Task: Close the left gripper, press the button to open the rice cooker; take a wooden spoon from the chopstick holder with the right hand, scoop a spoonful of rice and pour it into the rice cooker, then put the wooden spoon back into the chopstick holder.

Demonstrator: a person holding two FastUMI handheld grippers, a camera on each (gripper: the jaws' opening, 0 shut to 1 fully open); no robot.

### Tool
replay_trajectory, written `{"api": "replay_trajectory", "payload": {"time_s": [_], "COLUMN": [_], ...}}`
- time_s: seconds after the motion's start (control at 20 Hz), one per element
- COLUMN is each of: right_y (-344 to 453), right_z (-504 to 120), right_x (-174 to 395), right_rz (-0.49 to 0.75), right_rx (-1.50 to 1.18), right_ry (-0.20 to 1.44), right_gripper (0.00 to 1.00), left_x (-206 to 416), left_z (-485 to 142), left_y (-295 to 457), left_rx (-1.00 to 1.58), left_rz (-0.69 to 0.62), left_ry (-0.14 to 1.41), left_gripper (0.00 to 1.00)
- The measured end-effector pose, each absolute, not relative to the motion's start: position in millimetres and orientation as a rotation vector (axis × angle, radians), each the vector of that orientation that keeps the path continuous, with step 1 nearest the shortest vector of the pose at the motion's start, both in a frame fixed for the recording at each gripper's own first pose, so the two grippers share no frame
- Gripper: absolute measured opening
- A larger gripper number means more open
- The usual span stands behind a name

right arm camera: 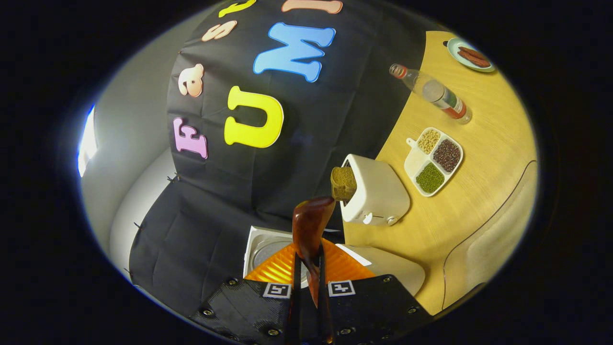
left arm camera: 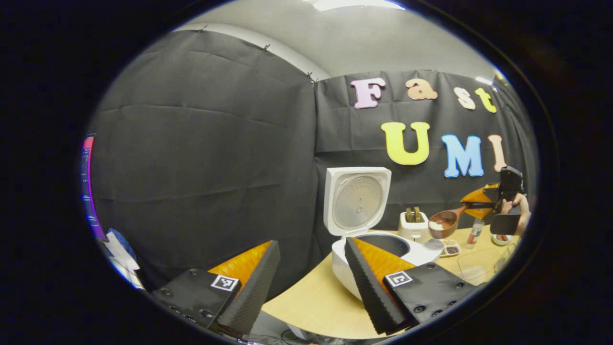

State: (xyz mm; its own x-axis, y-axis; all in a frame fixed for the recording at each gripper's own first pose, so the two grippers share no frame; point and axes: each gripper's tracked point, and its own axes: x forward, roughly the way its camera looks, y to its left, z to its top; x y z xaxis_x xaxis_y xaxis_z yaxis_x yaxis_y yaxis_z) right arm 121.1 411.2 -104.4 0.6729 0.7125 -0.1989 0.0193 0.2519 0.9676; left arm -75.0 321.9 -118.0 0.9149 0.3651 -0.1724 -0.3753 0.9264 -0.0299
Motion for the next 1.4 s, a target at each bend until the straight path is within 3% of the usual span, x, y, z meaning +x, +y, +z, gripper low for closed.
{"api": "replay_trajectory", "payload": {"time_s": [0.55, 0.75, 0.9, 0.95, 1.4], "right_y": [530, 556, 566, 569, 588], "right_z": [-123, -139, -137, -133, -126], "right_x": [126, 130, 129, 129, 118], "right_rz": [0.652, 0.669, 0.704, 0.719, 0.822], "right_rx": [1.056, 0.863, 0.713, 0.664, 0.168], "right_ry": [0.802, 0.776, 0.724, 0.699, 0.48], "right_gripper": [0.13, 0.14, 0.14, 0.13, 0.13], "left_x": [-109, -122, -127, -129, -124], "left_z": [-145, -156, -168, -171, -178], "left_y": [355, 368, 375, 376, 374], "left_rx": [-0.099, -0.104, -0.103, -0.104, -0.106], "left_rz": [0.48, 0.517, 0.535, 0.539, 0.536], "left_ry": [0.23, 0.251, 0.277, 0.283, 0.292], "left_gripper": [0.95, 0.96, 0.92, 0.96, 0.96]}}
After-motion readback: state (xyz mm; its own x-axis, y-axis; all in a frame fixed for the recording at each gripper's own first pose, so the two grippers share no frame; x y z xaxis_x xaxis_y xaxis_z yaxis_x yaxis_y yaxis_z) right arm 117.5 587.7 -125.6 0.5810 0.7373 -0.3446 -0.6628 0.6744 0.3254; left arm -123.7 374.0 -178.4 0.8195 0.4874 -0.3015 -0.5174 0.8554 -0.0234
